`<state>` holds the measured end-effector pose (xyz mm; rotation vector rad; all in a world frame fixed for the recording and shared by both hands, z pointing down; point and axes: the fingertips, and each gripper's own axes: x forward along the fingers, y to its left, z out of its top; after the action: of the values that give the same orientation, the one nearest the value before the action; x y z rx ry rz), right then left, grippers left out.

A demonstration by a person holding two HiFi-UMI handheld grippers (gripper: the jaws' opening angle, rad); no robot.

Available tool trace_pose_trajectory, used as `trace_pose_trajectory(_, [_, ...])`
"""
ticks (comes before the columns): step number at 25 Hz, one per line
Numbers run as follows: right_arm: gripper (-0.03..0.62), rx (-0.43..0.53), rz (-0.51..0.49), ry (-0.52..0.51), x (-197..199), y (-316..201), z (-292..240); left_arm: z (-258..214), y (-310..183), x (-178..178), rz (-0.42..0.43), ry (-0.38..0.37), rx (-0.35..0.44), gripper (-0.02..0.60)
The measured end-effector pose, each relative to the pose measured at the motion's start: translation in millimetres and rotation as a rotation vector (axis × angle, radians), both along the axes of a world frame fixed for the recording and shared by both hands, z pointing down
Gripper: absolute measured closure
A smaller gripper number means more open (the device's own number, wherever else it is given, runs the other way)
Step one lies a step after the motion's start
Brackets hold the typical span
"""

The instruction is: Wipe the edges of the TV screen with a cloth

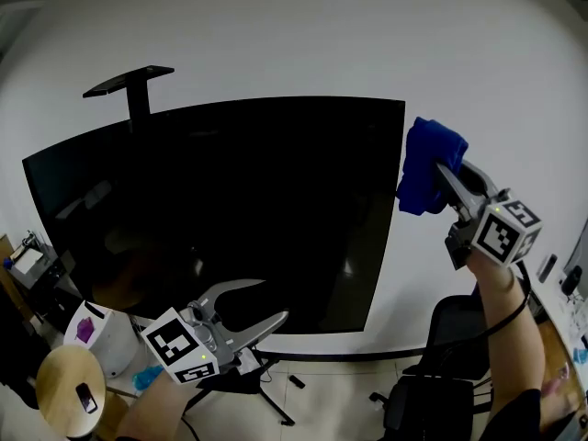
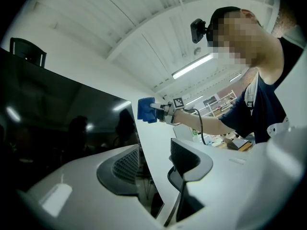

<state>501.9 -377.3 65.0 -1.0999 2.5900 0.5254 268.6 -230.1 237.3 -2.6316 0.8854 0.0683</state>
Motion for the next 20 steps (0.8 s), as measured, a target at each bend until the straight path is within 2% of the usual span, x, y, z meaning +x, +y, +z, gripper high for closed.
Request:
trace_pose_trajectory(6, [0.487, 0.065, 0.16, 0.054, 22.4, -52.3, -57.9, -26.5, -19.4, 13.0, -0.02, 0.005, 0.021, 0.388])
trace_pose_trajectory(8, [0.487, 0.059, 0.179, 0.072, 19.8, -67.9, -66.9, -25.7, -22.6, 17.3, -0.03, 0.008, 0.018, 0.388])
trace_pose_trajectory(13, [0.487, -0.01, 0.137, 0.071, -3.1, -94.3, -55.8, -16.5, -30.1, 14.6, -0.076, 0.014, 0.002, 0.388])
trace_pose_trajectory(20, [0.488, -0.157, 0.015, -0.063, -17.7, -119.0, 0.4, 5.6, -28.1, 3.3, -0.109, 0.023, -0.019, 0.388])
